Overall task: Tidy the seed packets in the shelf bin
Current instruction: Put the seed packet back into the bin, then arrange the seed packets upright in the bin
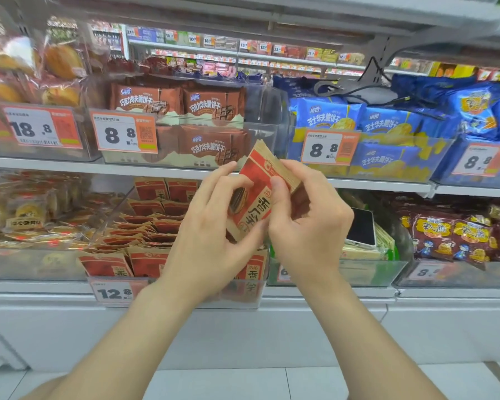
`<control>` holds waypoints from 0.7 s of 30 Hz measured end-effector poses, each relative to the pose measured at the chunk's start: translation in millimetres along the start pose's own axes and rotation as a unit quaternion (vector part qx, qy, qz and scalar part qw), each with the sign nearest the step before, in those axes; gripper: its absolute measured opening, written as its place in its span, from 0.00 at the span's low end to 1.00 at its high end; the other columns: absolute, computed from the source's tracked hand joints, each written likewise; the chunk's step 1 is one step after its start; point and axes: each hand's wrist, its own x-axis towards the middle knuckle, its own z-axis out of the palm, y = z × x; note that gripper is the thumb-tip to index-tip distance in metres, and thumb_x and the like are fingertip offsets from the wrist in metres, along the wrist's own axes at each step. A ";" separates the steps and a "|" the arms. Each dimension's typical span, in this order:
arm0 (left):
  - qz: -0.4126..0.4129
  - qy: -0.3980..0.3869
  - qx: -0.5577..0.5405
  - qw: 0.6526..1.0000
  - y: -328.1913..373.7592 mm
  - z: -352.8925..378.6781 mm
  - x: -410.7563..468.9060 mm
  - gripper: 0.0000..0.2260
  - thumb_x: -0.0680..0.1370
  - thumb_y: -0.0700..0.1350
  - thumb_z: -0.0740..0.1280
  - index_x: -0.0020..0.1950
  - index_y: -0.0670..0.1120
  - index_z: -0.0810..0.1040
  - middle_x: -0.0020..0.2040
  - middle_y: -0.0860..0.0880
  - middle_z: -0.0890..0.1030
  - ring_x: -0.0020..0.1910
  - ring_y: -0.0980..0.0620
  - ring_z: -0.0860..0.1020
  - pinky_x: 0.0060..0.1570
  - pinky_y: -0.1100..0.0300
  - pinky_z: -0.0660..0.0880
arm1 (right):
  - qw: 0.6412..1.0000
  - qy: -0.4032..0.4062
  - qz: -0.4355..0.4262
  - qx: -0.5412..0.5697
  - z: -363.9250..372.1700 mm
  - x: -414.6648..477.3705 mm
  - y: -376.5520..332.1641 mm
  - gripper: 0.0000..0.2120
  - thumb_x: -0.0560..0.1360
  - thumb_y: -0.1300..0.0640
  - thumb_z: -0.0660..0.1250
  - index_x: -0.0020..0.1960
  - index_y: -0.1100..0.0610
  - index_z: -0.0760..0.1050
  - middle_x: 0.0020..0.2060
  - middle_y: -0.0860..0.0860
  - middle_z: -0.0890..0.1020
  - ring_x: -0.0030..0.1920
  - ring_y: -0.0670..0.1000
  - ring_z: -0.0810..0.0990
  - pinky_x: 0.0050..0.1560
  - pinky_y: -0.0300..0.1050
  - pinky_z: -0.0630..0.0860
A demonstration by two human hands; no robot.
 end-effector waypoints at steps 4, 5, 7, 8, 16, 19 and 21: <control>0.010 -0.015 -0.032 0.999 12.8 0.9 -3.5 0.21 0.77 0.47 0.79 0.67 0.47 0.77 0.67 0.53 0.79 0.71 0.54 0.76 0.67 0.56 0.74 | 0.957 -0.028 0.233 0.168 -12.1 1.6 -11.2 0.04 0.79 0.62 0.76 0.52 0.55 0.87 0.38 0.50 0.88 0.35 0.48 0.84 0.39 0.47 0.83; 0.002 -0.022 -0.038 0.999 14.0 2.7 -4.1 0.19 0.78 0.48 0.78 0.67 0.48 0.77 0.64 0.55 0.79 0.67 0.54 0.77 0.64 0.56 0.75 | 0.936 -0.046 0.284 0.204 -13.5 1.9 -12.4 0.02 0.79 0.61 0.76 0.50 0.56 0.87 0.38 0.51 0.88 0.36 0.48 0.84 0.40 0.47 0.84; -0.048 -0.035 -0.067 0.996 14.2 6.5 -5.7 0.16 0.81 0.51 0.75 0.66 0.52 0.77 0.61 0.55 0.80 0.63 0.53 0.79 0.62 0.52 0.77 | 0.900 -0.087 0.348 0.246 -15.9 1.7 -12.5 0.03 0.79 0.58 0.77 0.50 0.57 0.88 0.40 0.53 0.89 0.40 0.48 0.85 0.43 0.51 0.85; -0.084 -0.042 -0.091 0.991 14.5 7.9 -6.2 0.14 0.82 0.53 0.73 0.65 0.53 0.77 0.61 0.55 0.80 0.62 0.54 0.80 0.61 0.49 0.78 | 0.886 -0.109 0.366 0.262 -16.5 0.9 -11.3 0.06 0.80 0.56 0.75 0.52 0.57 0.88 0.43 0.54 0.90 0.43 0.50 0.87 0.45 0.54 0.85; -0.207 -0.013 -0.256 0.944 36.4 13.8 -14.4 0.10 0.83 0.53 0.69 0.56 0.48 0.75 0.52 0.53 0.85 0.49 0.54 0.86 0.52 0.51 0.84 | 0.751 -0.146 0.493 0.415 -20.4 -2.9 -13.4 0.10 0.78 0.56 0.73 0.56 0.61 0.86 0.49 0.56 0.89 0.46 0.51 0.88 0.44 0.43 0.84; -0.211 0.009 -0.289 0.934 41.7 16.6 -14.8 0.07 0.86 0.47 0.67 0.53 0.45 0.75 0.45 0.57 0.84 0.43 0.61 0.82 0.44 0.63 0.79 | 0.748 -0.140 0.504 0.410 -21.4 -2.5 -16.3 0.07 0.81 0.60 0.71 0.55 0.62 0.85 0.47 0.58 0.89 0.45 0.53 0.87 0.43 0.44 0.84; -0.249 0.024 -0.321 0.913 41.3 17.1 -14.2 0.09 0.87 0.44 0.65 0.49 0.43 0.73 0.38 0.54 0.81 0.38 0.58 0.78 0.39 0.62 0.76 | 0.805 -0.146 0.465 0.339 -20.1 -3.4 -18.0 0.07 0.82 0.60 0.71 0.55 0.63 0.85 0.47 0.58 0.89 0.46 0.53 0.87 0.46 0.46 0.86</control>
